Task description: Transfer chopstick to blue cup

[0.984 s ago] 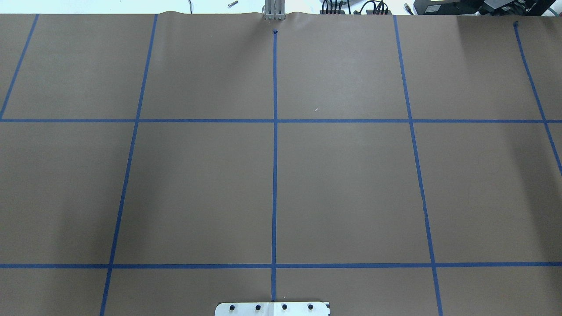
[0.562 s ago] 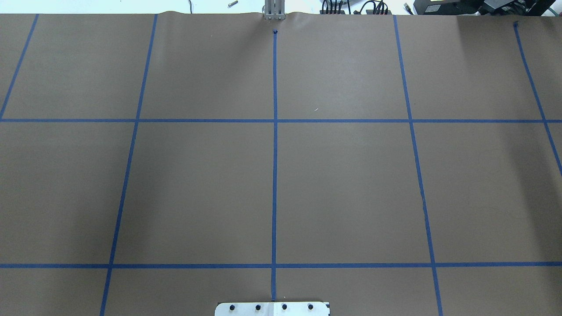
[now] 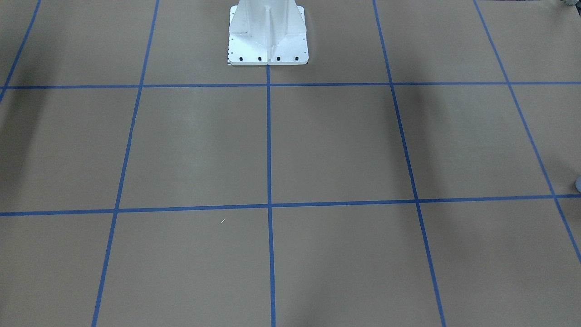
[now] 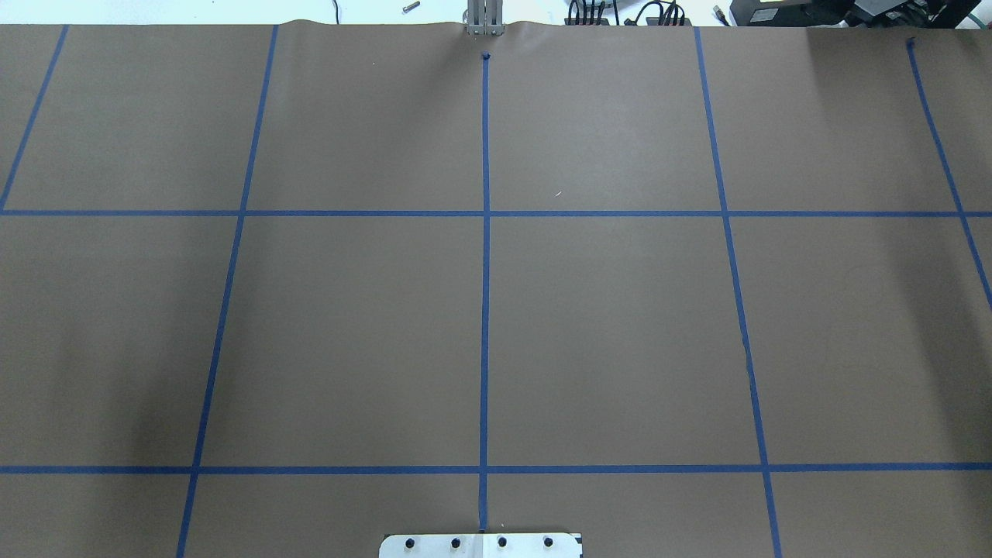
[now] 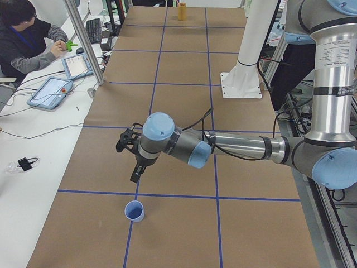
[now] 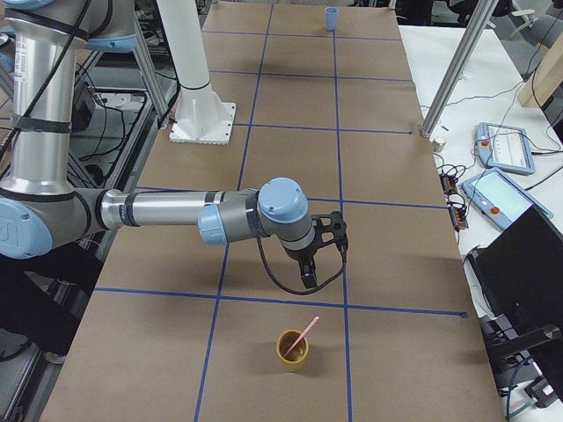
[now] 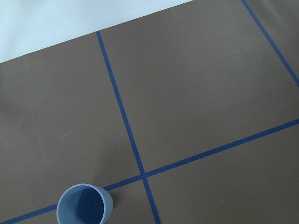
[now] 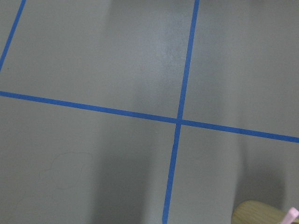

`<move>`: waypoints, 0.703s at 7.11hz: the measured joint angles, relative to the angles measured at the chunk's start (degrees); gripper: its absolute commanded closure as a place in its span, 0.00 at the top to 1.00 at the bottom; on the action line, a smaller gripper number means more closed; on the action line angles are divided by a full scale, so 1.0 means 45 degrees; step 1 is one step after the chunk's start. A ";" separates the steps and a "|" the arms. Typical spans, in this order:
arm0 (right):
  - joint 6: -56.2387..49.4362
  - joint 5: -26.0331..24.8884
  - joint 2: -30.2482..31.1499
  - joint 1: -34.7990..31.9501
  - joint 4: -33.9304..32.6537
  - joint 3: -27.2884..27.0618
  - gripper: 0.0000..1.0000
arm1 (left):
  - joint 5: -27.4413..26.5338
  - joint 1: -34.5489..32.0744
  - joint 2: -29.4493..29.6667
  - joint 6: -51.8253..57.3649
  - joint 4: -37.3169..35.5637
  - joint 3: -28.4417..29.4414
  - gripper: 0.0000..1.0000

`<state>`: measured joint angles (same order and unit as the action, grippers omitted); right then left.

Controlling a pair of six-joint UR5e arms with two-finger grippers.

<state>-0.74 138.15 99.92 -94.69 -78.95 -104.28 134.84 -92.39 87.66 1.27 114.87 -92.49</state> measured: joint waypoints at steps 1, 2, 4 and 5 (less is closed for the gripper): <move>-0.0005 -0.0001 0.0046 0.0006 0.0016 -0.0004 1.00 | -0.0106 0.0112 0.0381 -0.0063 0.1114 0.1490 0.98; -0.0035 -0.0009 0.0095 0.0006 0.0057 -0.0005 1.00 | -0.0164 0.0313 0.0766 -0.0176 0.1782 0.2599 0.98; -0.0013 -0.0015 0.0372 0.0007 0.0496 0.0039 1.00 | -0.0450 0.1063 0.1100 -0.0673 0.2254 0.3552 0.98; 0.0001 -0.0016 0.0497 0.0007 0.0655 0.0057 1.00 | -0.0715 0.1428 0.1154 -0.0803 0.2433 0.3863 0.98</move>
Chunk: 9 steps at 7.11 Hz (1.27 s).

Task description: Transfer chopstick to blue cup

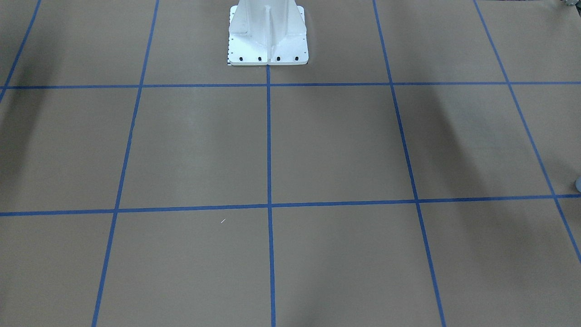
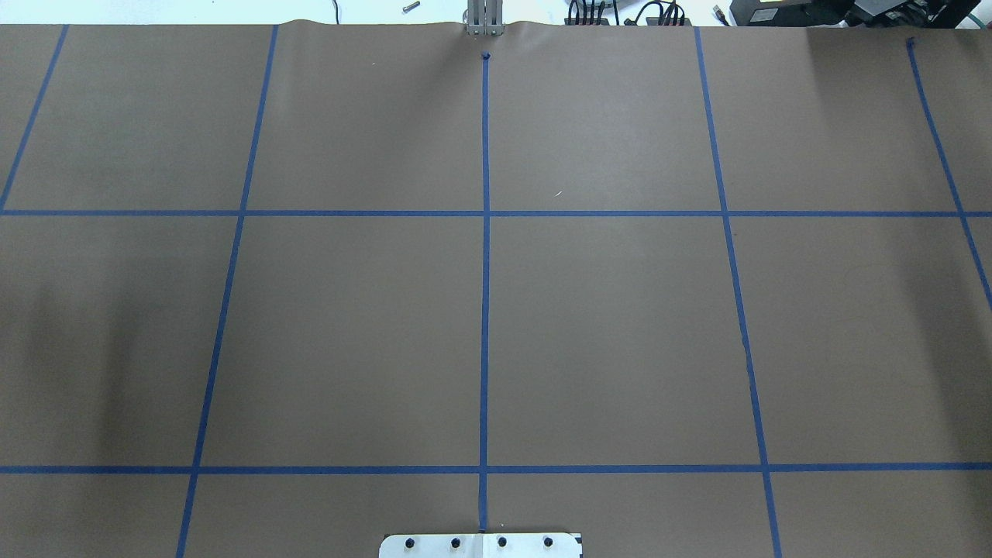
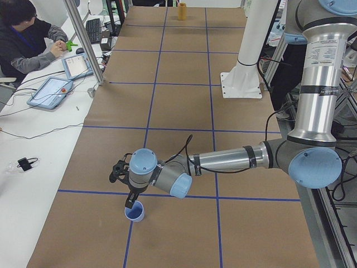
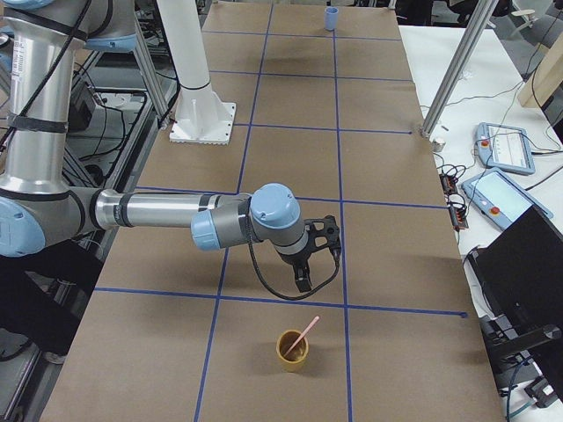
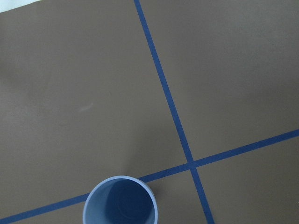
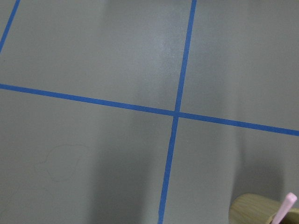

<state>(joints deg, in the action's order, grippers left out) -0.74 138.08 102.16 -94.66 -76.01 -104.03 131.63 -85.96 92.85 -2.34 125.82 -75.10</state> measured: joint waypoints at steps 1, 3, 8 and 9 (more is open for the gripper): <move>0.0005 0.0000 0.0066 0.0000 0.0066 0.0006 1.00 | -0.0241 0.0392 0.0026 -0.0055 0.0092 0.0223 0.98; 0.0016 -0.0013 0.0141 0.0000 0.0108 0.0024 1.00 | -0.0721 0.1058 0.0215 -0.0069 0.0270 0.0773 0.89; -0.0047 -0.0035 0.0242 0.0000 0.0131 0.0032 1.00 | -0.1710 0.1665 0.0579 0.0005 0.1346 0.1841 0.00; -0.0046 -0.0026 0.0255 0.0000 0.0132 0.0032 1.00 | -0.1678 0.1660 0.0534 0.0011 0.1434 0.1695 0.00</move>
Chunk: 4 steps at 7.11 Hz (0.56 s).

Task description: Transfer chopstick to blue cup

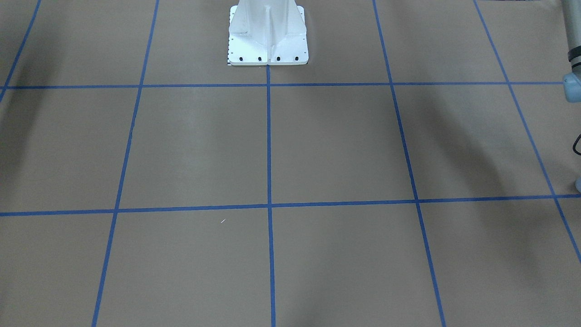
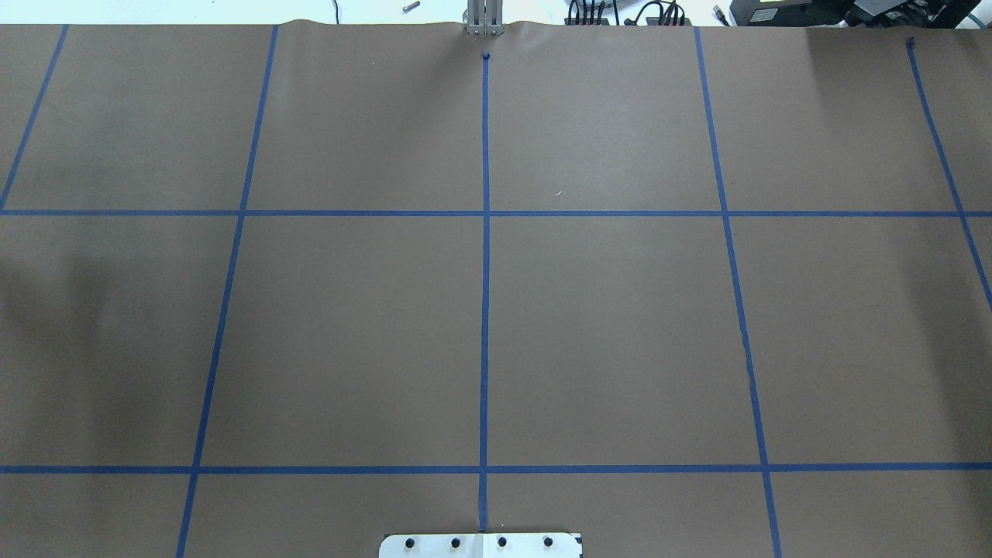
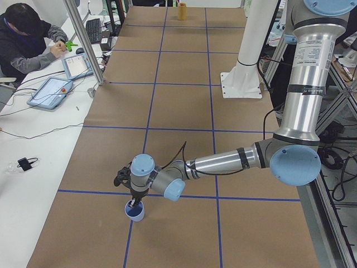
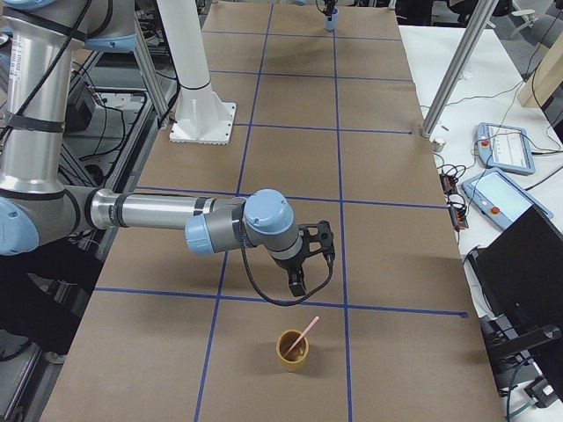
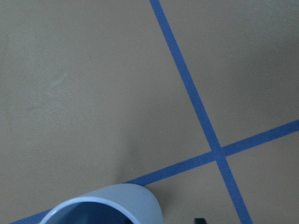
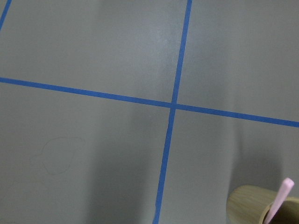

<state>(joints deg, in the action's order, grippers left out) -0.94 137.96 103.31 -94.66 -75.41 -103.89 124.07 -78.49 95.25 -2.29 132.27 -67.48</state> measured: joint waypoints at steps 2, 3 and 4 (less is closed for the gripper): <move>0.0025 0.0005 0.0023 0.0000 0.0001 0.0001 1.00 | 0.0525 -0.0078 -0.0166 -0.0002 -0.0436 -0.0982 0.00; 0.0028 0.0007 0.0038 0.0000 0.0001 0.0005 1.00 | 0.1070 -0.0232 -0.0191 -0.0035 -0.1477 -0.2030 0.00; 0.0021 0.0006 0.0044 0.0000 0.0001 0.0013 1.00 | 0.1336 -0.0397 -0.0182 -0.0179 -0.3278 -0.3653 0.00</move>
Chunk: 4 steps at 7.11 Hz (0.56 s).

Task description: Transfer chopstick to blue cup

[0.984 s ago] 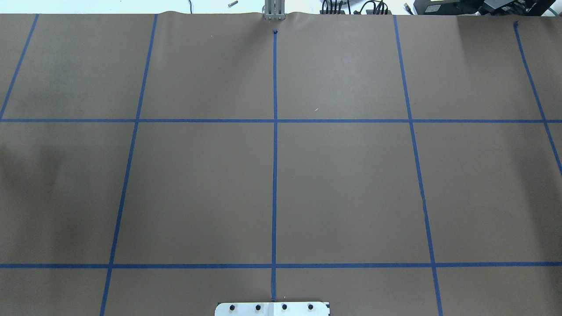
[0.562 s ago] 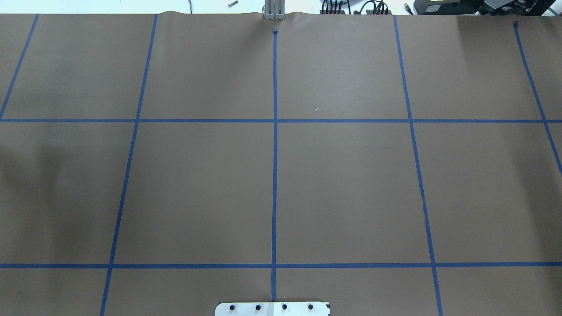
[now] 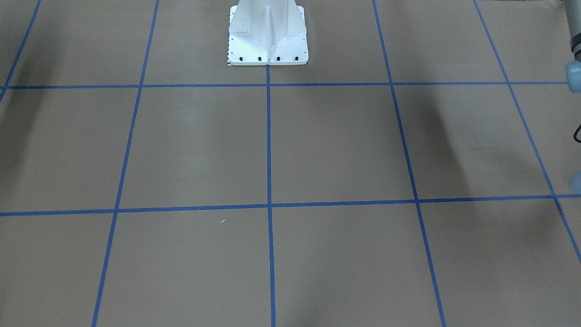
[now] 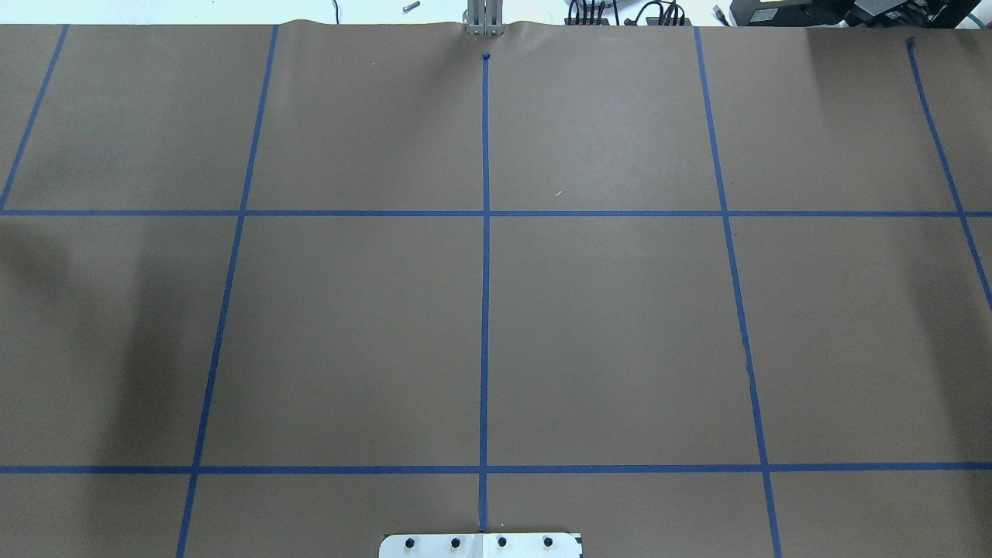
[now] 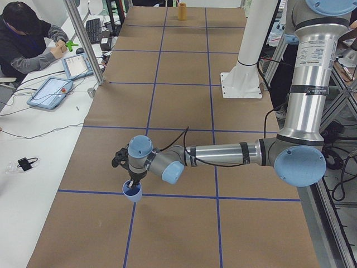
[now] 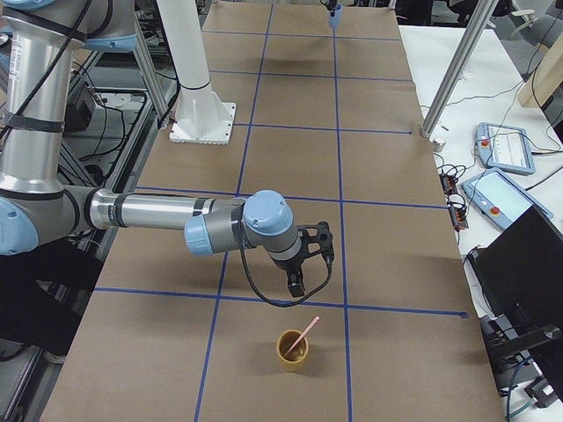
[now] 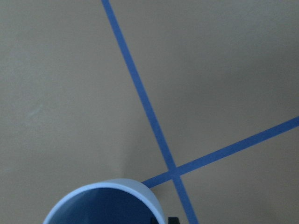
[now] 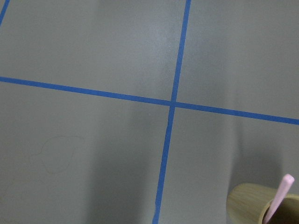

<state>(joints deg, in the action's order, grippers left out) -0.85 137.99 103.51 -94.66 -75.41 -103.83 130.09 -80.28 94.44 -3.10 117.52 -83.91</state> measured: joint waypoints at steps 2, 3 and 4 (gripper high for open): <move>-0.0027 0.0000 0.0100 0.0000 0.0003 0.0038 1.00 | 0.0012 0.0598 0.0138 -0.2078 -0.2839 -0.3239 0.00; -0.0044 0.0000 0.0168 0.0000 0.0050 0.0077 1.00 | -0.0294 0.1739 0.0412 -0.4169 -0.3284 -0.4331 0.00; -0.0042 0.0000 0.0235 0.0000 0.0124 0.0129 1.00 | -0.1015 0.3272 0.1082 -0.6723 -0.3467 -0.4992 0.00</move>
<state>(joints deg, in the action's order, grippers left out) -1.04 137.99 104.56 -94.66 -74.85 -103.25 125.52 -65.55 99.30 -33.35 101.92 -106.38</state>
